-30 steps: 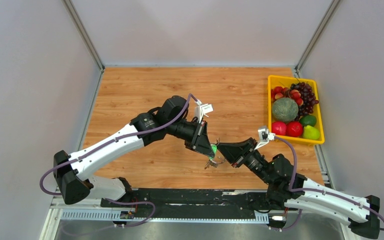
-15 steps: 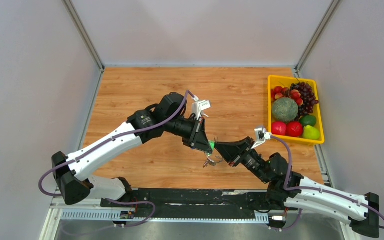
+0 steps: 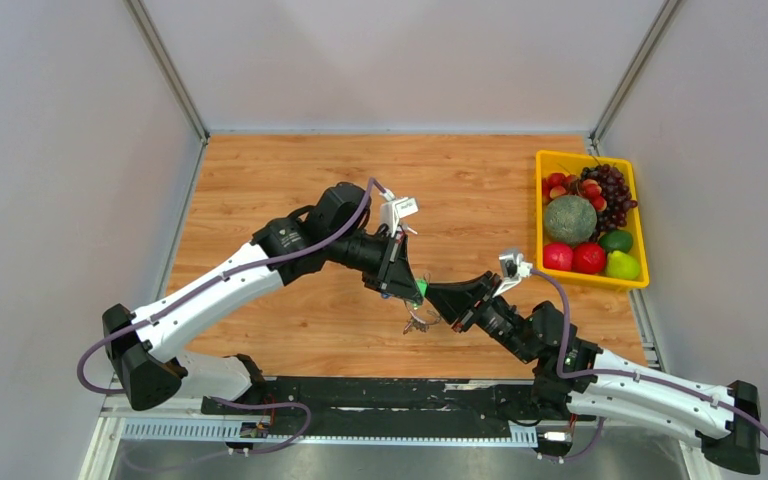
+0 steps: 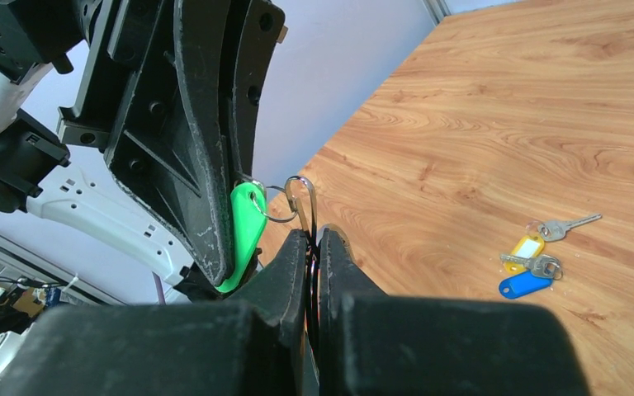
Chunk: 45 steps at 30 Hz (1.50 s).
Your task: Remove the keys from the keyring
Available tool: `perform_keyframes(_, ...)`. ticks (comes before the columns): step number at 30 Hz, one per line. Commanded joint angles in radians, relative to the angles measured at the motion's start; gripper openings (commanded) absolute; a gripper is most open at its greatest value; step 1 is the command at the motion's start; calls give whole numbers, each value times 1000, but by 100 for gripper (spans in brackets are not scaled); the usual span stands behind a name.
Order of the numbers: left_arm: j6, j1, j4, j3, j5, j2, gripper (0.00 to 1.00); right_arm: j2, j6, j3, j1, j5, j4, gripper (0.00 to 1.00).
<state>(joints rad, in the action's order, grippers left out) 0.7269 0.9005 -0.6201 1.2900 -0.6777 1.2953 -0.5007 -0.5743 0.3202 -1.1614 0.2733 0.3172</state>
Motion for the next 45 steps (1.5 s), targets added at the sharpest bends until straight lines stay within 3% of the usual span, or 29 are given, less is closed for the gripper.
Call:
perform_keyframes(1,-12,-13,38,61,-17,-25,0,-7,26,32,12,-2,10,0)
perform_keyframes(7,5,-31,85,61,-6,-43,0,4,5,27,11,18,-1,0)
perform_keyframes(14,-19,-18,68,-24,-118,-52,0,78,-51,1,12,145,-10,0)
perform_keyframes(35,-48,183,142,-145,-104,-24,0,88,-164,-26,12,312,-17,0)
perform_keyframes(41,-100,154,62,-94,10,-52,0,99,-101,-22,11,296,-43,0)
perform_keyframes(45,-168,84,-12,-101,220,-51,0,170,-31,-8,12,338,-146,0)
